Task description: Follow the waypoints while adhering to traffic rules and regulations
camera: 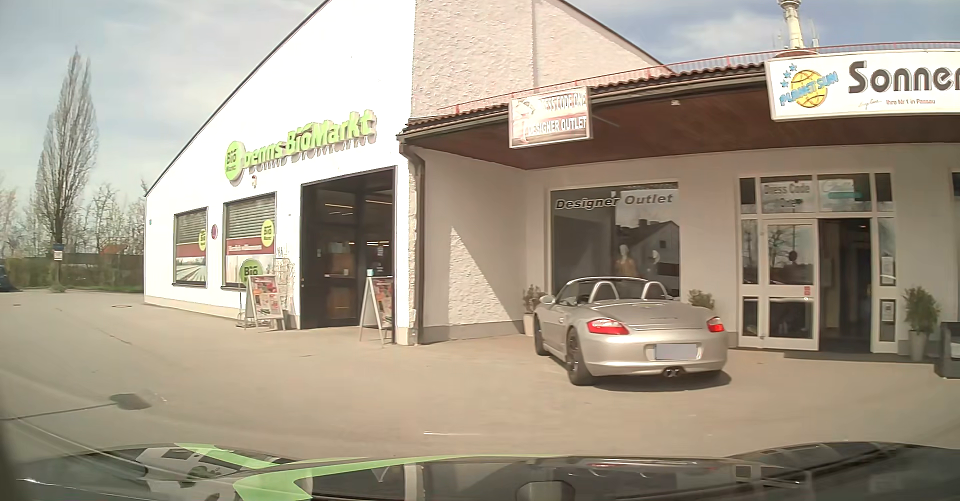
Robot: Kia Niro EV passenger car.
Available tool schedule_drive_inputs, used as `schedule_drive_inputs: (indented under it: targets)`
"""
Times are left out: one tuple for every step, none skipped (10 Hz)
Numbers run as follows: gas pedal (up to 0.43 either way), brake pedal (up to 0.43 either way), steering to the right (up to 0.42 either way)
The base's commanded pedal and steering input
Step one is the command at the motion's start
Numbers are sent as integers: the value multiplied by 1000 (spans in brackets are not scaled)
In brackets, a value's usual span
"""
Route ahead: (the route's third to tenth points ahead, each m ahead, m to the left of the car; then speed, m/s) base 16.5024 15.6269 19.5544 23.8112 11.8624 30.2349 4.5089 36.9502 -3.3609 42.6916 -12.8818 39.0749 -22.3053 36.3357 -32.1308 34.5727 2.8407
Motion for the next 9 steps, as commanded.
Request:
schedule_drive_inputs:
  targets:
    - [98,0,-670]
    - [110,0,-649]
    - [110,0,-629]
    - [110,0,-598]
    - [110,0,-564]
    - [110,0,-531]
    - [110,0,-492]
    - [110,0,-450]
    - [110,0,-420]
